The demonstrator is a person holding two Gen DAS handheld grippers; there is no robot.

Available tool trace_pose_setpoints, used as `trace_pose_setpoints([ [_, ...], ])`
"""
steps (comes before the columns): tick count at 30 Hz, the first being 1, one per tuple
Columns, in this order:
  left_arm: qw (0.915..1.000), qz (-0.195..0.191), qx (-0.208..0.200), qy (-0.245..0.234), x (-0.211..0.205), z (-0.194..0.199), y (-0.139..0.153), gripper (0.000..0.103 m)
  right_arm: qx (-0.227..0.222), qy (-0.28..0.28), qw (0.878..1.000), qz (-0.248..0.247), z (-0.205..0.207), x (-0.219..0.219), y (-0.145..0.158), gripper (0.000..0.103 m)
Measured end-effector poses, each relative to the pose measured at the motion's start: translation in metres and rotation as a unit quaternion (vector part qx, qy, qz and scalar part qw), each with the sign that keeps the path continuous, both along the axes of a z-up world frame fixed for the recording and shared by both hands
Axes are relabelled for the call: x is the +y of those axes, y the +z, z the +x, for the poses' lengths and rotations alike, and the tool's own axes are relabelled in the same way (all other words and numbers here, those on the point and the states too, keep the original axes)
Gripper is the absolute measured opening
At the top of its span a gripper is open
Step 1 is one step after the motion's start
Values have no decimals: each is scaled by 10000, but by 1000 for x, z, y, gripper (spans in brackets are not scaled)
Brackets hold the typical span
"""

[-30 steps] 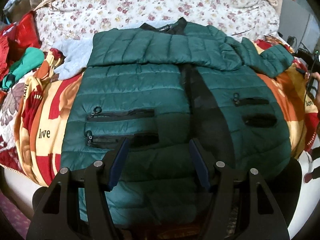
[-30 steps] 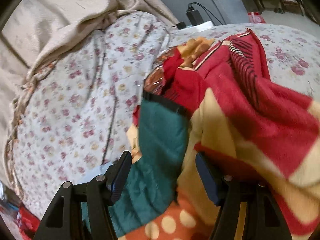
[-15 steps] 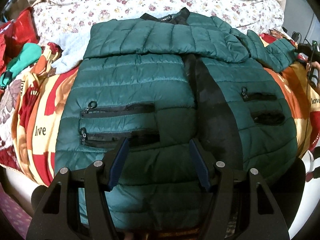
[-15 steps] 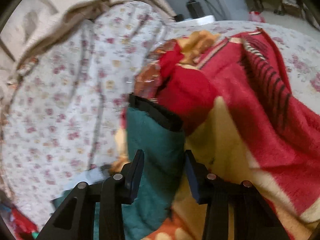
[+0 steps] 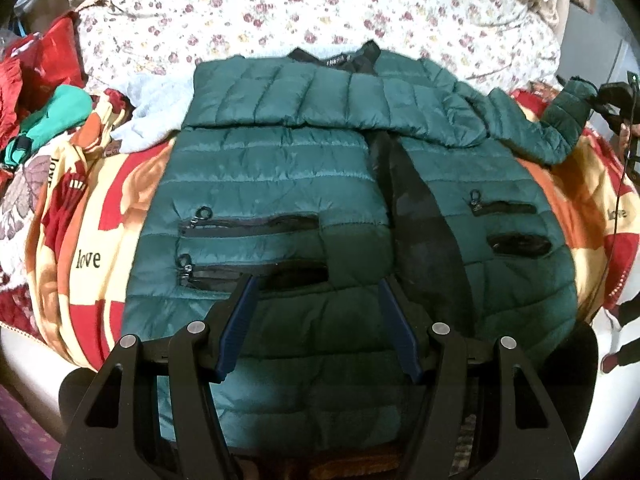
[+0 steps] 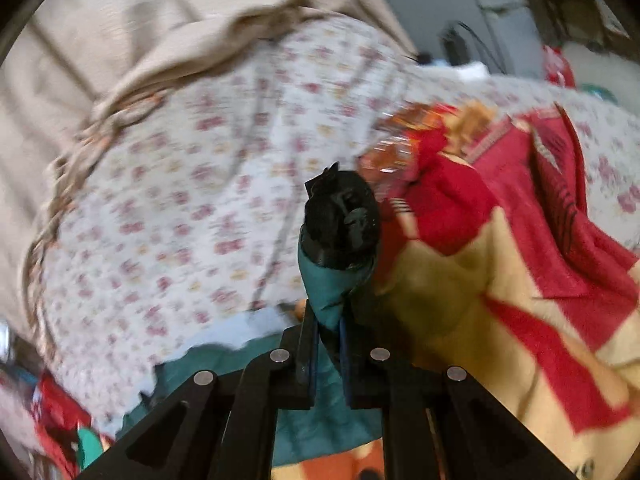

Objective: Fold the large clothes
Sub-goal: 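Close the right tool on the side edge near the black cuff, then fold the held side over toward the placket, open right tool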

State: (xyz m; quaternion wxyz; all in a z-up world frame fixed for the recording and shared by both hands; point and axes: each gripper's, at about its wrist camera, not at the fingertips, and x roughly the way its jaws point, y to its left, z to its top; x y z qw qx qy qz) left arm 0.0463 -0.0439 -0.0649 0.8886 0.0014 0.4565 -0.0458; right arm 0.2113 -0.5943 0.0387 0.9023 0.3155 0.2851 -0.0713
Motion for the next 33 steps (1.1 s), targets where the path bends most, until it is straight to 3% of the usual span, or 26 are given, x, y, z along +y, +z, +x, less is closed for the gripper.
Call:
trace_pose_setpoints([
  [9, 9975, -348, -365, 499, 45, -22, 19, 63, -363, 1417, 9888, -303, -20, 149, 66, 8],
  [13, 9937, -570, -505, 828, 73, -30, 25, 63, -469, 2168, 9745, -330, -16, 229, 84, 8],
  [18, 9895, -518, -707, 1151, 99, -38, 27, 63, -480, 3013, 9520, -265, -5, 327, 86, 8],
  [22, 9864, -506, -733, 1382, 120, -39, 21, 63, -236, 3616, 9316, -275, 13, 407, 62, 7],
  [26, 9844, -617, -662, 1511, 136, -38, 12, 63, 203, 4011, 9153, -305, 31, 473, 16, 7],
  [33, 9809, -762, -510, 1715, 158, -29, -7, 63, 1041, 4240, 8987, -401, 55, 532, -71, 7],
])
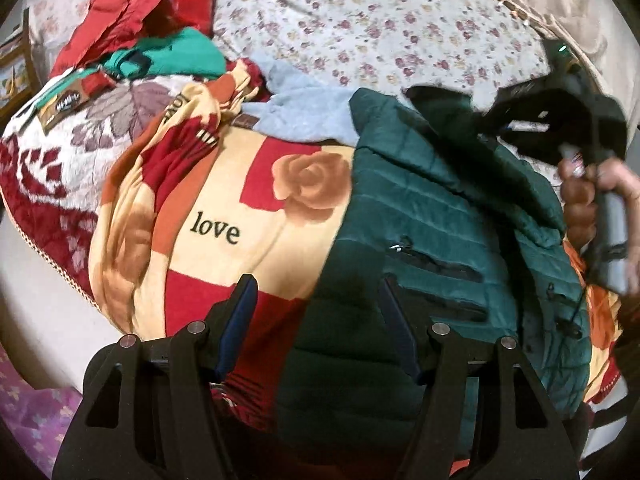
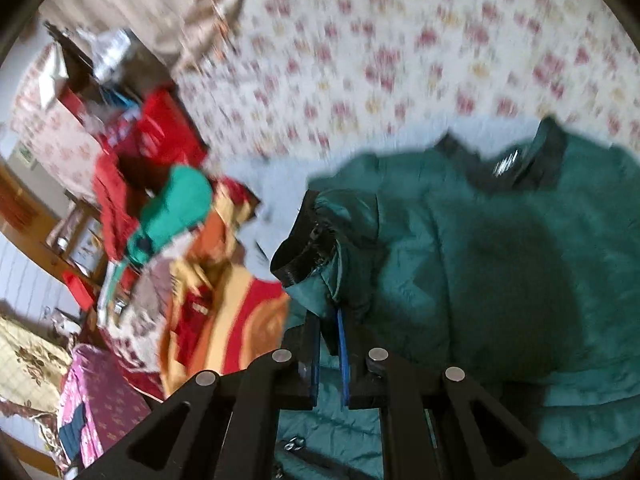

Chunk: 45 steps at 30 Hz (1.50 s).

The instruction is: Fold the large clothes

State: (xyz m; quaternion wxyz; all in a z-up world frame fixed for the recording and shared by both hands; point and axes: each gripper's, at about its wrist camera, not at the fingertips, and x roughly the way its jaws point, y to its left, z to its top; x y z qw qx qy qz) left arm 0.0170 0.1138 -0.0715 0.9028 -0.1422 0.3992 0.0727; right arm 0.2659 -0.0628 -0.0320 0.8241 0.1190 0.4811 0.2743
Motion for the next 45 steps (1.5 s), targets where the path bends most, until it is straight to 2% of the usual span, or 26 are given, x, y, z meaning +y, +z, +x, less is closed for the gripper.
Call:
trace_pose_setpoints([
  [5, 9999, -105, 124, 41, 8, 5, -10, 63, 354, -278, 9984, -337, 12, 9, -41, 9],
  [9, 9998, -122, 134, 85, 10, 5, -10, 63, 287, -259, 9984, -405, 11, 9, -41, 14],
  [10, 9998, -120, 133, 92, 10, 5, -10, 63, 215, -185, 9987, -424, 7, 9, -37, 26],
  [11, 9998, -117, 135, 94, 10, 6, -10, 63, 102, -101, 9990, -432, 2, 9, -32, 46],
  [13, 9998, -95, 147, 73, 7, 6, -9, 63, -198, -51, 9982, -561, -11, 9, -22, 61],
  [14, 9998, -76, 155, 60, 5, 6, -9, 63, -350, 4, 9975, -614, -17, 9, -16, 63],
  [17, 9999, 11, 142, -8, -3, 4, -4, 63, -513, 164, 9974, -483, -38, 0, 0, 63],
  [20, 9999, 125, 68, -57, -9, 0, 3, 63, -635, 22, 9974, -336, -58, -24, 9, 63],
  [25, 9996, 232, 101, -89, -14, 0, 7, 63, -866, -674, 9922, -586, -78, -92, 9, 63],
  [28, 9995, 203, 160, -186, -18, 9, 11, 63, -700, -1236, 9885, -514, -66, -138, 9, 63],
  [32, 9989, 169, -122, -410, -30, 41, 38, 63, -603, -1855, 9800, -397, -41, -178, 2, 63],
  [35, 9971, 408, -265, -591, -47, 89, 54, 63, -524, -1995, 9772, -497, -25, -186, -8, 63],
  [37, 9958, 488, -218, -748, -55, 124, 54, 63, -419, -2001, 9773, -549, -14, -189, -21, 63],
  [40, 9955, 606, 137, -710, -57, 180, 36, 63, -223, -1952, 9788, -582, -1, -191, -44, 63],
  [43, 9936, 644, 833, -404, -48, 224, -3, 63, -134, -1890, 9804, -547, 4, -191, -64, 63],
  [45, 9899, 597, 1256, -285, -42, 238, -27, 63, -224, -1868, 9805, -567, 5, -191, -70, 63],
])
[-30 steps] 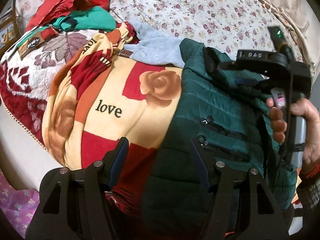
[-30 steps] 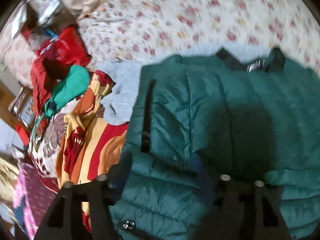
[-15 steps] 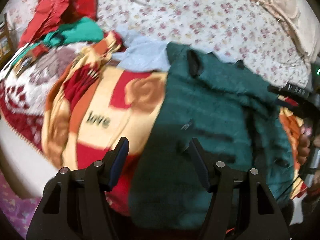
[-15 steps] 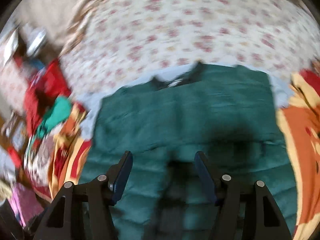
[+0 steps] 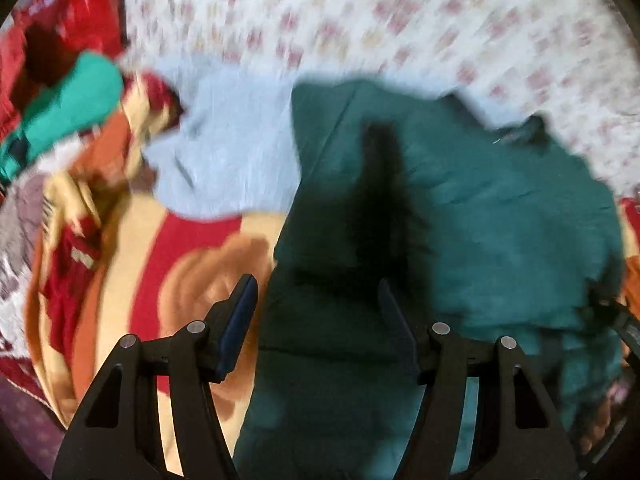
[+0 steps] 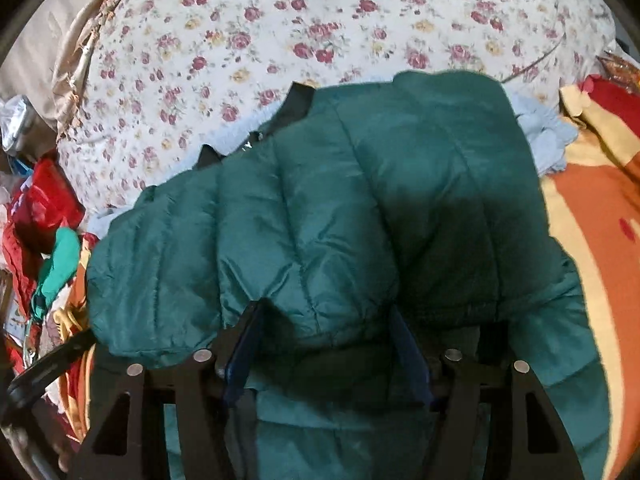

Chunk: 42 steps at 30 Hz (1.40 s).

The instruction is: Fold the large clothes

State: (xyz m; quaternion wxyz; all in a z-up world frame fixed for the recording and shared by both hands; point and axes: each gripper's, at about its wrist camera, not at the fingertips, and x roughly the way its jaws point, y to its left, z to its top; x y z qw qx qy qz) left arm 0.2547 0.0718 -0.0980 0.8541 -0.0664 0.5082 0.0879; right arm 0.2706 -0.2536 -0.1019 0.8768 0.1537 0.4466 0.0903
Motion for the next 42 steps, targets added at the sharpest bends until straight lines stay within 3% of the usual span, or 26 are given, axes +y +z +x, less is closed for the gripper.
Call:
trace_pose_setpoints([
  [3, 9998, -143, 97, 57, 9, 0, -12, 63, -9, 92, 9999, -56, 0, 1, 3, 63],
  [8, 9998, -86, -180, -54, 14, -30, 8, 63, -11, 96, 9994, 343, -27, -15, 22, 63],
  [14, 9985, -25, -503, -203, 26, -96, 34, 63, -138, -158, 9980, 594, -109, -68, 47, 63],
  [20, 9986, -352, -380, -105, 50, -148, 22, 63, 119, -736, 9963, 439, -173, -132, 43, 63],
  [24, 9967, -753, -278, -92, 59, -167, 5, 63, 307, -811, 9921, 909, -195, -150, 26, 64],
  [27, 9910, -1311, -244, -113, 67, -171, -2, 63, 418, -682, 9879, 1329, -198, -147, 10, 64],
  [33, 9784, -2050, -128, -248, 79, -151, -5, 63, 470, -791, 9841, 1516, -186, -150, -8, 65],
  [36, 9739, -2245, 54, -319, 80, -131, -16, 63, 562, -861, 9781, 1808, -179, -156, -18, 65],
  [39, 9616, -2695, 261, -460, 80, -120, -30, 65, 616, -822, 9707, 2174, -178, -160, -28, 66],
  [42, 9566, -2845, 163, -614, 78, -124, -31, 70, 610, -699, 9632, 2523, -179, -166, -32, 69],
])
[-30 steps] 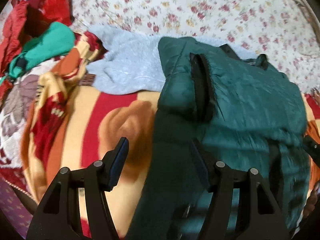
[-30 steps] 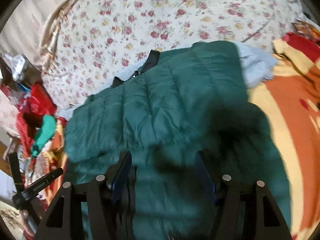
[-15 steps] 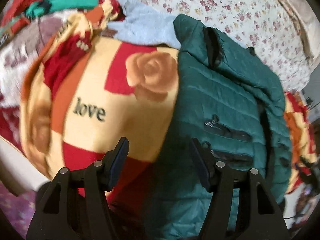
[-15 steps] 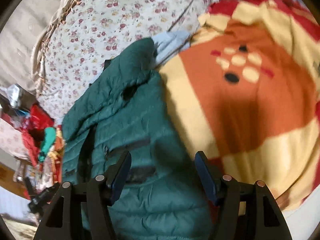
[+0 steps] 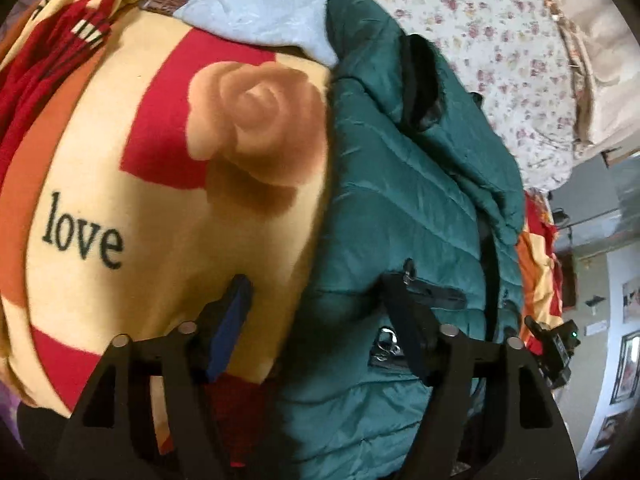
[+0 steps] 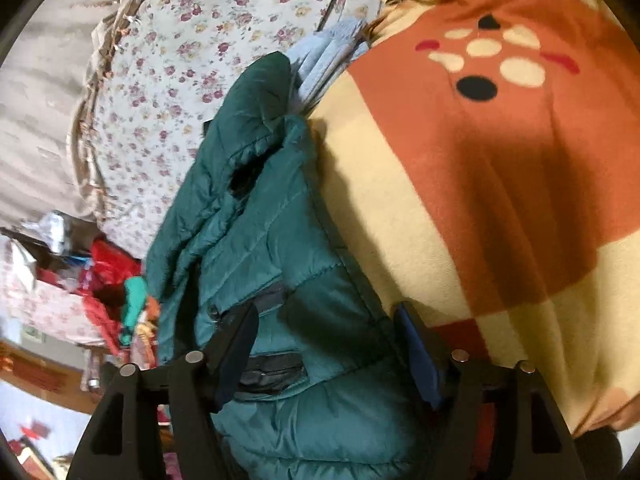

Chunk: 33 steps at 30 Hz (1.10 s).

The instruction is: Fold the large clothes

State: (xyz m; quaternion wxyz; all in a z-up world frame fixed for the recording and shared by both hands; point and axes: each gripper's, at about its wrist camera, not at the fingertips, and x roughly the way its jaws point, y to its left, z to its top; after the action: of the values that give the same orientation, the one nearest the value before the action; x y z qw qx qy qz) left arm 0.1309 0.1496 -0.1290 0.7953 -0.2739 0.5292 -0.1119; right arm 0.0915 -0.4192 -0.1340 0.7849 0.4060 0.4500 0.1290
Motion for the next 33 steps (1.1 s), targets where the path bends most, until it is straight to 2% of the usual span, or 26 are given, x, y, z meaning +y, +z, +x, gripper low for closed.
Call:
trace_pose_setpoints([
  [4, 9997, -176, -91, -109, 3, -21, 0, 70, 33, 173, 9981, 599, -10, -3, -5, 69],
  [10, 9943, -999, -137, -344, 0, -68, -4, 70, -2, 415, 9953, 879, -33, 5, -5, 69],
  [13, 9924, -1160, -117, -399, -7, -86, -10, 70, 92, 495, 9952, 842, -44, 11, -8, 69],
  [20, 9936, -984, -221, -517, -20, -108, -12, 70, 280, 904, 9929, 721, -69, 27, -13, 69],
  [22, 9931, -973, -300, -584, -22, -110, -7, 63, 189, 960, 9919, 815, -76, 31, -11, 69],
  [24, 9938, -913, -302, -564, -23, -110, -7, 50, 89, 1005, 9908, 905, -81, 35, -9, 69],
  [29, 9966, -732, -189, -328, -22, -111, -13, 48, -8, 1038, 9903, 921, -85, 45, -9, 69],
  [33, 9995, -255, -62, -159, -29, -111, -20, 52, 114, 1028, 9914, 805, -84, 54, -18, 69],
])
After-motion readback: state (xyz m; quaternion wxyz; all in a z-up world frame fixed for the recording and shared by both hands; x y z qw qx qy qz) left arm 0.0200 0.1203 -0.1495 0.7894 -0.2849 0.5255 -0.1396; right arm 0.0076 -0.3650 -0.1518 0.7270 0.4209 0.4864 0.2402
